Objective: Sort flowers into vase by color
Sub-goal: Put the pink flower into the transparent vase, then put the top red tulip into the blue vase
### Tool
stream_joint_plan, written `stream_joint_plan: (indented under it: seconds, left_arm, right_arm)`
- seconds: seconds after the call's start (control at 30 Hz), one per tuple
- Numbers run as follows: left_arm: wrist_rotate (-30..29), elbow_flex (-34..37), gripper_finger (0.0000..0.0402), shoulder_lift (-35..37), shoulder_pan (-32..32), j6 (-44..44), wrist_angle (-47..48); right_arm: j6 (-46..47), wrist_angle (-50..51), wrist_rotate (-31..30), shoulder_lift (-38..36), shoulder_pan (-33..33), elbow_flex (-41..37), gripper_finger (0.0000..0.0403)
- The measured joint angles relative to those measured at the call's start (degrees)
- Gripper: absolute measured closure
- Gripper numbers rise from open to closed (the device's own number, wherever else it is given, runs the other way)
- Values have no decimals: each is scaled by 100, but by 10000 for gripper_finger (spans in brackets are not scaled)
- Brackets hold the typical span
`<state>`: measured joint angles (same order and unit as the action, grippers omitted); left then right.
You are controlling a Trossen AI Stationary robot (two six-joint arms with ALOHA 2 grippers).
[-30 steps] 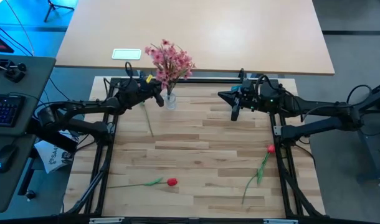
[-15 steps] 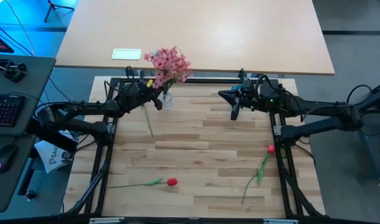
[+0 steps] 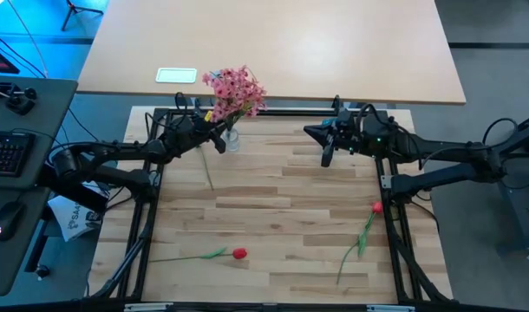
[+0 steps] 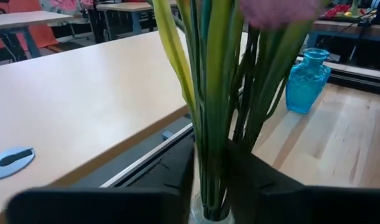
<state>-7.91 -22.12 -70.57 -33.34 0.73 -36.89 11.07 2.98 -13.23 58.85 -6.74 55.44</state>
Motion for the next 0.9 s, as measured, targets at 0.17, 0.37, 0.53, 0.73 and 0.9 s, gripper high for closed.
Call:
stream_joint_plan:
  seconds: [0.17,0.37,0.53,0.73,0.9]
  left_arm:
    - [-84,-1,263,259,-2,-21,414]
    - [-84,-1,190,1015,-1,-10,1089]
    - [-215,-30,157,1911,-2,278,2088]
    - [-296,-430,153,2866,110,-712,4271]
    - [-409,-493,167,3038,565,-2321,6036]
  right_arm:
    - [82,-96,15,0,0,0,403]
    - [90,-96,15,0,2,0,403]
    - [89,-96,15,0,2,-2,403]
    - [86,-94,14,0,2,-1,403]
    - [3,-63,13,0,2,0,403]
